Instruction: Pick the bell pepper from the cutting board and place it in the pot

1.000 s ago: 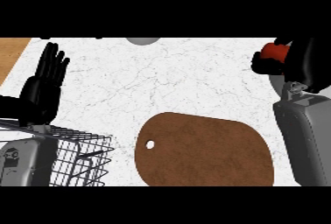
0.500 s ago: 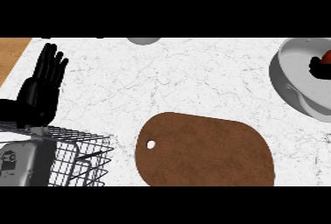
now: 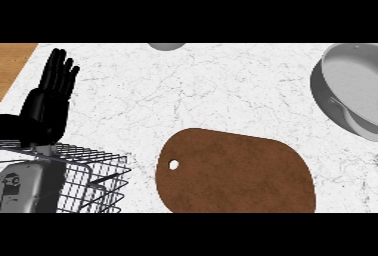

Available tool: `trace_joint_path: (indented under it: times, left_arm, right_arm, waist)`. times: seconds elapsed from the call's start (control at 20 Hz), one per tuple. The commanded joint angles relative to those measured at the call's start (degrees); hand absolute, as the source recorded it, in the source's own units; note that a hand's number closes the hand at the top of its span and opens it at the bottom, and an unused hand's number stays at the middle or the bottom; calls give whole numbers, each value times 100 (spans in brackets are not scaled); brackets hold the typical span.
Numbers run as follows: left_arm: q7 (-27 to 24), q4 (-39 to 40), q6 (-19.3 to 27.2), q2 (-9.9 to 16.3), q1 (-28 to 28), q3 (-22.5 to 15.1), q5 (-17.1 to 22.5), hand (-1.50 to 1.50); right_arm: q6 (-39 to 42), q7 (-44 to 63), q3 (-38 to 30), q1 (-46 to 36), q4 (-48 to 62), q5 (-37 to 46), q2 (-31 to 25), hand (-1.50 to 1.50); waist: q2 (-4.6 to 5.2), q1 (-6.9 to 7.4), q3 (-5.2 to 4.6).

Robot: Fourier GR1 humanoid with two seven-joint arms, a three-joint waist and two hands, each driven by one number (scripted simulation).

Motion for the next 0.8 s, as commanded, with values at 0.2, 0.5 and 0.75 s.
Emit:
trace_joint_path:
  times: [0.2,0.5,0.75]
  left_arm:
    - [49,248,93,-74,-166,-2,17,0]
    - [43,277,-90,-92,-156,-23,179,0]
    - [-1,207,-35,-96,-163,-47,109,0]
  right_arm:
    - [-593,-896,-230,-603,2341,7,-501,150]
    - [322,-1140,-696,-1062,3355,-771,-357,-150]
    - [397,-2327,-839,-1256,3999,-983,-618,-150]
  waist:
    - [42,49,-30]
    - [75,121,-22]
    - [95,174,-14]
